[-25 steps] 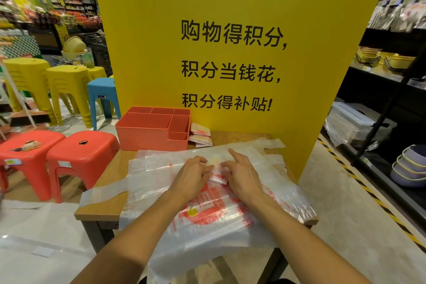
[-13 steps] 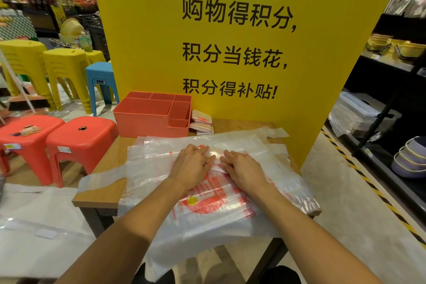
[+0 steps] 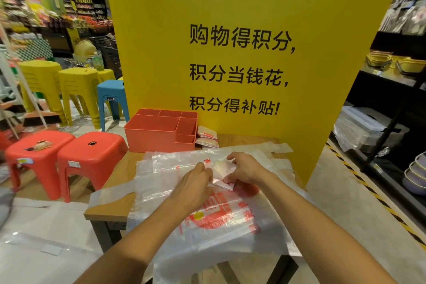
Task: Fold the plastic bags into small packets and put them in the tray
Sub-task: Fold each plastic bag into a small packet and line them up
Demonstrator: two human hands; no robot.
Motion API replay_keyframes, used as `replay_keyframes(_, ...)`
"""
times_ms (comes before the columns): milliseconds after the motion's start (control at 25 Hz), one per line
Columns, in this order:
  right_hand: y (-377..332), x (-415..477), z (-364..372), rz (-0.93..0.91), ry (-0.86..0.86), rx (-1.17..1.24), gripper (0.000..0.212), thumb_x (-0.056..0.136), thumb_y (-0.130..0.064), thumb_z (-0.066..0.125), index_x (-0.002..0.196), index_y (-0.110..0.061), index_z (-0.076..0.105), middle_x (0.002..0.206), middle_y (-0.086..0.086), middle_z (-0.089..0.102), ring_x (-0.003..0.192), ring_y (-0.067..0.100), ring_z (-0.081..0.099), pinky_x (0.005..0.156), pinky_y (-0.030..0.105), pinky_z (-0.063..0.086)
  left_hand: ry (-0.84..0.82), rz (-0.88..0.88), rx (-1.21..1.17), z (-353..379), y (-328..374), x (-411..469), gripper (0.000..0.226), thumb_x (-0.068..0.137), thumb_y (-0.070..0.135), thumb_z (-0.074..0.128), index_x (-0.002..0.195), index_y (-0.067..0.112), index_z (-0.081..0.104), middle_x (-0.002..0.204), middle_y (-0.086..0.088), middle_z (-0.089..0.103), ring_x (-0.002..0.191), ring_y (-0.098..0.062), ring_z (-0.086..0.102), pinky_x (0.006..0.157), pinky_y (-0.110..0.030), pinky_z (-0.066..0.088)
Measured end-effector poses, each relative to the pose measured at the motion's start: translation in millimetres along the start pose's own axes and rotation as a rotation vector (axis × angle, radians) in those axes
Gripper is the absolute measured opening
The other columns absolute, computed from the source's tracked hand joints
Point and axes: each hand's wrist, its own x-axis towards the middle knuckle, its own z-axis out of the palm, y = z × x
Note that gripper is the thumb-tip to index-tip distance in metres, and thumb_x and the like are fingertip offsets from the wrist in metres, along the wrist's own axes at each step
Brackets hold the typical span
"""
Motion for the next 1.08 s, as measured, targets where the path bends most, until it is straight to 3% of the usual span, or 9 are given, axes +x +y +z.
replay_keyframes(120,-9,8,-8,0.019,-0.070,-0.055,0.079,0.066,-0.030,0.097,0.134,-0.014,0.061,0.129,0.007,0.061,0.112,0.024,0.058,0.083,0.030,0.046,-0.001,0.060,0.007,1,-3,-11,0.011,0.096,0.026,0.069,0.105,0.020,0.070,0.111,0.002,0.050,0.097,-0.021,0.058,0.086,-0.036,0.053)
replay_keyframes(280,-10,9,-13,0.066,-0.102,0.021,0.046,0.071,-0.023,0.094,0.109,-0.008,0.070,0.088,0.000,0.066,0.086,0.021,0.061,0.061,0.029,0.043,0.058,0.048,0.005,6,-10,-9,0.013,0.097,0.034,0.067,0.108,0.028,0.072,0.106,0.006,0.056,0.104,-0.016,0.051,0.085,-0.032,0.048)
replay_keyframes(400,3,12,-18,0.133,-0.056,0.259,0.037,0.081,-0.015,0.087,0.109,-0.006,0.066,0.093,0.004,0.067,0.087,0.022,0.064,0.066,0.030,0.048,0.063,0.034,-0.003,9,-18,1,0.014,0.098,0.036,0.065,0.110,0.030,0.071,0.107,0.008,0.057,0.104,-0.016,0.053,0.087,-0.033,0.048)
replay_keyframes(520,15,24,-27,0.253,0.036,0.594,0.033,0.087,-0.006,0.079,0.115,-0.008,0.060,0.106,0.014,0.070,0.098,0.030,0.070,0.082,0.041,0.060,0.046,0.053,-0.012,8,-23,13,0.017,0.099,0.036,0.066,0.113,0.030,0.072,0.110,0.008,0.059,0.107,-0.016,0.053,0.088,-0.031,0.048)
replay_keyframes(600,22,44,-31,0.321,0.107,0.811,0.035,0.092,-0.004,0.074,0.123,-0.001,0.059,0.107,0.017,0.070,0.096,0.031,0.070,0.070,0.036,0.059,0.056,0.069,-0.034,10,-27,19,0.017,0.098,0.035,0.067,0.114,0.031,0.072,0.111,0.009,0.059,0.108,-0.014,0.053,0.089,-0.031,0.047)
replay_keyframes(680,24,67,-34,0.377,0.201,0.929,0.033,0.097,-0.004,0.068,0.127,0.005,0.057,0.099,0.017,0.067,0.080,0.026,0.064,0.056,0.031,0.048,0.067,0.086,-0.073,15,-33,24,0.016,0.097,0.036,0.068,0.113,0.033,0.072,0.110,0.012,0.058,0.108,-0.012,0.052,0.092,-0.030,0.047)
replay_keyframes(760,24,92,-36,0.442,0.271,0.994,0.027,0.101,-0.005,0.059,0.126,0.005,0.056,0.094,0.015,0.065,0.074,0.022,0.060,0.054,0.030,0.045,0.070,0.097,-0.126,18,-36,25,0.014,0.097,0.038,0.068,0.110,0.035,0.071,0.109,0.015,0.056,0.107,-0.010,0.049,0.094,-0.030,0.046)
replay_keyframes(880,18,127,-34,0.504,0.321,1.031,0.022,0.103,-0.006,0.046,0.124,-0.008,0.053,0.091,0.013,0.063,0.074,0.021,0.060,0.054,0.030,0.046,0.093,0.124,-0.161,24,-40,25,0.010,0.099,0.041,0.065,0.108,0.037,0.067,0.109,0.019,0.053,0.106,-0.007,0.046,0.095,-0.029,0.045)
replay_keyframes(1080,12,177,-9,0.601,0.330,0.833,0.025,0.097,-0.006,0.062,0.121,-0.007,0.059,0.105,0.017,0.063,0.092,0.031,0.065,0.060,0.036,0.060,0.136,0.151,-0.126,29,-43,25,0.009,0.102,0.043,0.059,0.109,0.039,0.062,0.112,0.021,0.049,0.106,-0.006,0.043,0.097,-0.026,0.041)
